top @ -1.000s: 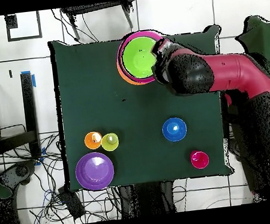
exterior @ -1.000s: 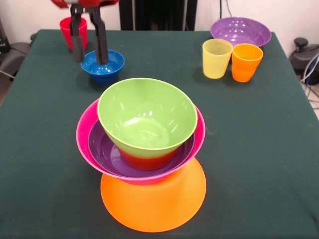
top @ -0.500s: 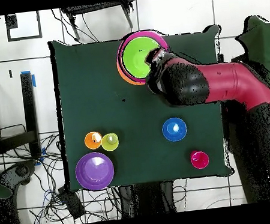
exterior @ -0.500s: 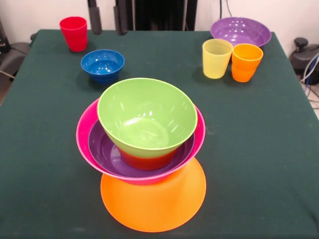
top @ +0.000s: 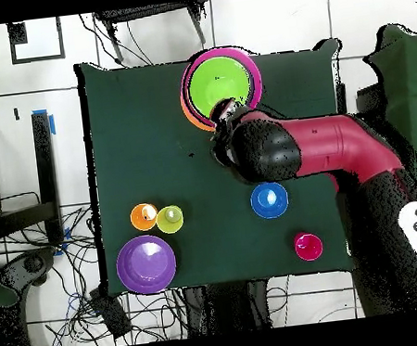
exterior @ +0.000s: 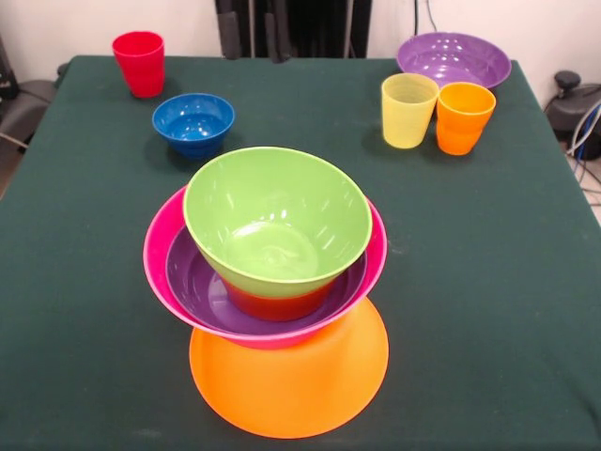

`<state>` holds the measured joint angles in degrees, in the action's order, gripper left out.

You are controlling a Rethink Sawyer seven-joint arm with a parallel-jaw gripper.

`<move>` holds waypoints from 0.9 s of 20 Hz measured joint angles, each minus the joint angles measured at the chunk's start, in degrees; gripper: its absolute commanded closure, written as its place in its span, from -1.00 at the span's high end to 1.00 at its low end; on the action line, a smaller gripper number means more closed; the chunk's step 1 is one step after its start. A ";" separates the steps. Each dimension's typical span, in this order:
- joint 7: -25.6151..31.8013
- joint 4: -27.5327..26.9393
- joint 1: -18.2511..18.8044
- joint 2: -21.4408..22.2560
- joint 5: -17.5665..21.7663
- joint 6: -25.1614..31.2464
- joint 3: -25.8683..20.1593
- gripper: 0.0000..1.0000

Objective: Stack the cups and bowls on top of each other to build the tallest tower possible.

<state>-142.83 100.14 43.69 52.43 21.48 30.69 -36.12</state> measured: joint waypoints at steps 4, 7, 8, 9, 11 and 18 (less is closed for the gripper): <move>0.00 2.12 -0.64 0.01 0.00 -0.02 0.26 1.00; 0.00 3.05 -0.87 0.01 -0.01 -0.33 0.41 1.00; 0.00 3.46 -1.00 0.02 -0.01 -0.58 0.52 1.00; 0.00 3.83 -1.13 0.02 -0.01 -0.82 0.67 1.00; 0.00 4.46 -1.37 0.05 -0.01 -1.31 0.98 1.00; 0.00 8.92 -2.73 1.60 -0.52 -4.83 2.28 1.00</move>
<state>-142.83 109.06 40.96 54.02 20.96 25.86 -33.84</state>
